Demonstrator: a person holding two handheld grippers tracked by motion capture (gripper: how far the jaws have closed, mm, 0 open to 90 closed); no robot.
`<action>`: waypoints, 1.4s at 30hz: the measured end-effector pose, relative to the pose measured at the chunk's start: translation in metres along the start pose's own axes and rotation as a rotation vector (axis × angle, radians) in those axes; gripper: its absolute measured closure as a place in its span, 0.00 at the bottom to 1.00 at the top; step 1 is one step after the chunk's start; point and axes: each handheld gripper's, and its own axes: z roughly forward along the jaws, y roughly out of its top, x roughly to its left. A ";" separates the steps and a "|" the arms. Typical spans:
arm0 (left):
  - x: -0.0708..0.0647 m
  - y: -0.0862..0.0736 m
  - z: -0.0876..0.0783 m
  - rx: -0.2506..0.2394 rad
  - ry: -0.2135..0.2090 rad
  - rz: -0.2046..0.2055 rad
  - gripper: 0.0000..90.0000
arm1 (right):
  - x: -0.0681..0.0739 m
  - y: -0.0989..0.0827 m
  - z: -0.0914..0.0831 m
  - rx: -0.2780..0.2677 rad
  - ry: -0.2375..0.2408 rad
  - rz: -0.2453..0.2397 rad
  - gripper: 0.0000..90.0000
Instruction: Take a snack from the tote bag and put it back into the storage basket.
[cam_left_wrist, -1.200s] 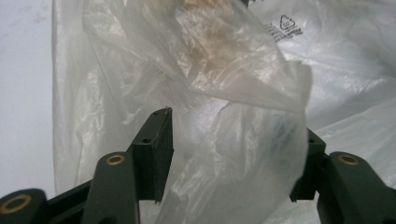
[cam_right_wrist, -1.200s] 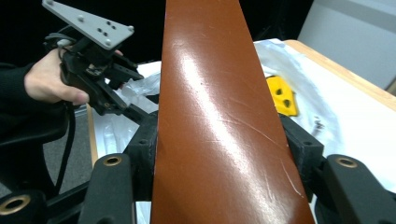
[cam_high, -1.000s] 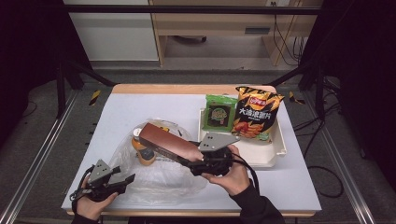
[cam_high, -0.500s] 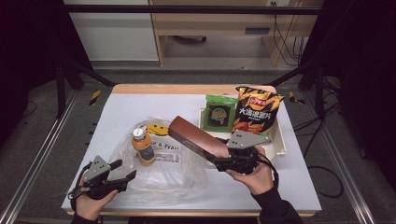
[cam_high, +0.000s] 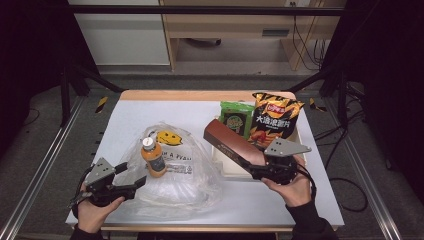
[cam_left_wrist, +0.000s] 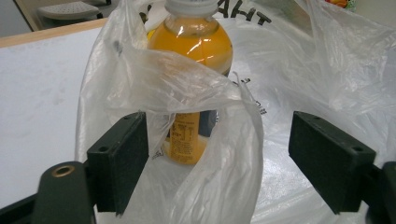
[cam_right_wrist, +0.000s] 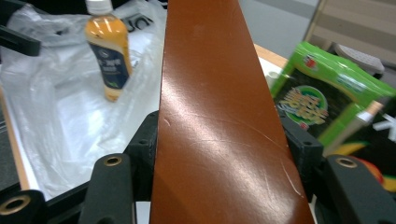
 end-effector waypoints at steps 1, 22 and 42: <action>-0.001 0.001 0.001 -0.001 -0.001 -0.001 0.20 | -0.002 -0.002 -0.001 0.003 -0.006 0.004 0.48; 0.002 0.012 -0.009 0.005 0.066 0.023 0.09 | -0.018 -0.032 0.004 0.073 -0.041 0.054 0.48; 0.008 0.015 -0.005 -0.045 0.058 -0.011 0.16 | -0.036 -0.047 0.032 0.218 -0.056 0.039 0.48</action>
